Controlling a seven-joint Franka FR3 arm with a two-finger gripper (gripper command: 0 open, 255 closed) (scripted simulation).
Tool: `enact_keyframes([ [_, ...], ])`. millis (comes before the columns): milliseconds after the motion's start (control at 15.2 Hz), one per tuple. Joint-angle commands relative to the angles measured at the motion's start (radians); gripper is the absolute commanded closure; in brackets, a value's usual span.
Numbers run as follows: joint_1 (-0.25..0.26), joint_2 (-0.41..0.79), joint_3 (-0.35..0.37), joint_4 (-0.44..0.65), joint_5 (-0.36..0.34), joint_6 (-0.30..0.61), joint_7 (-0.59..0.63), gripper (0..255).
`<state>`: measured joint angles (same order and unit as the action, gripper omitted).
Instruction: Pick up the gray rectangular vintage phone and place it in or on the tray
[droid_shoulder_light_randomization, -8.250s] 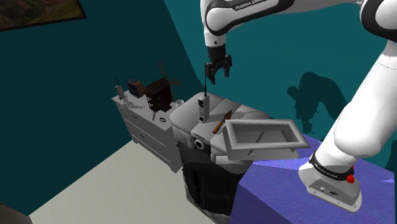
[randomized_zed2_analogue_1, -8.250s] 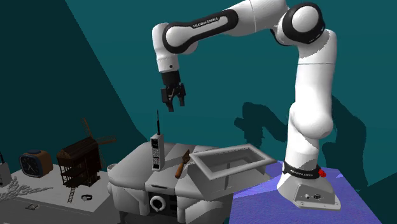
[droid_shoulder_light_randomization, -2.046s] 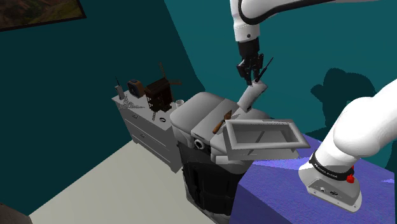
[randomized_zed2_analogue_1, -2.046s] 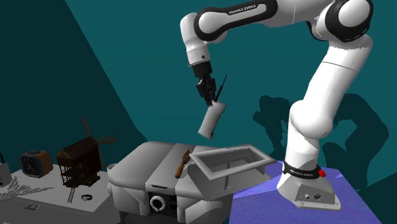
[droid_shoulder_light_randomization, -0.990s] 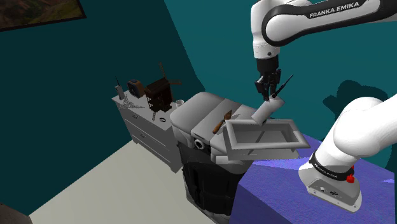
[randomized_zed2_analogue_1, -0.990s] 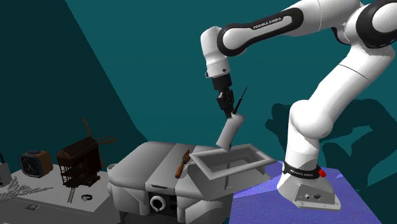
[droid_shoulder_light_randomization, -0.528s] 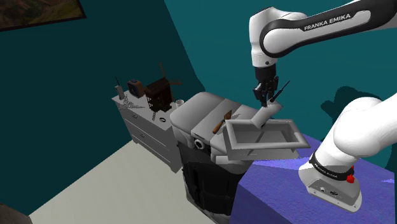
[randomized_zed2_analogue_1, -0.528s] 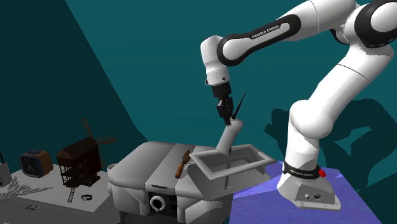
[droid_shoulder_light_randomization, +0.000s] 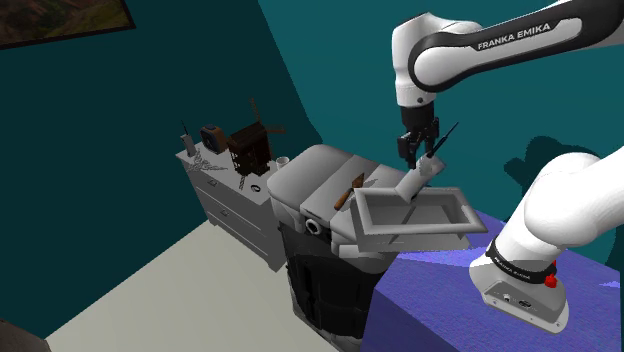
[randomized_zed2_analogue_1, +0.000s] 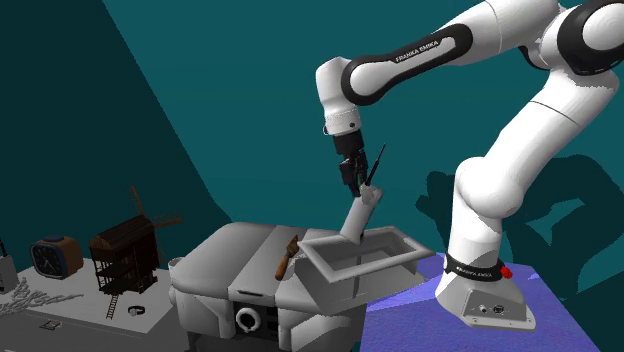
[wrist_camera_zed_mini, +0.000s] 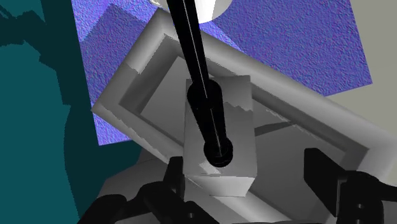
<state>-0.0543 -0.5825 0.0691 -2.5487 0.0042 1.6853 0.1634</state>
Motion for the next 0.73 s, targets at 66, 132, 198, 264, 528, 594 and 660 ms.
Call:
enact_keyframes([
  [66, 0.0, 0.001, 0.0, -0.001, 0.0, 0.0, 0.0, 0],
  [132, 0.0, 0.001, 0.0, -0.002, 0.0, 0.001, 0.0, 0],
  [198, 0.001, 0.002, 0.001, 0.001, 0.001, 0.0, 0.002, 0],
  [264, 0.001, 0.008, 0.001, 0.037, 0.001, -0.032, 0.002, 0],
  [528, 0.0, 0.029, 0.002, 0.143, 0.0, -0.117, 0.003, 0],
  [594, 0.0, 0.029, 0.002, 0.143, 0.0, -0.117, 0.003, 0],
  [660, 0.0, 0.029, 0.002, 0.143, 0.0, -0.117, 0.003, 0],
])
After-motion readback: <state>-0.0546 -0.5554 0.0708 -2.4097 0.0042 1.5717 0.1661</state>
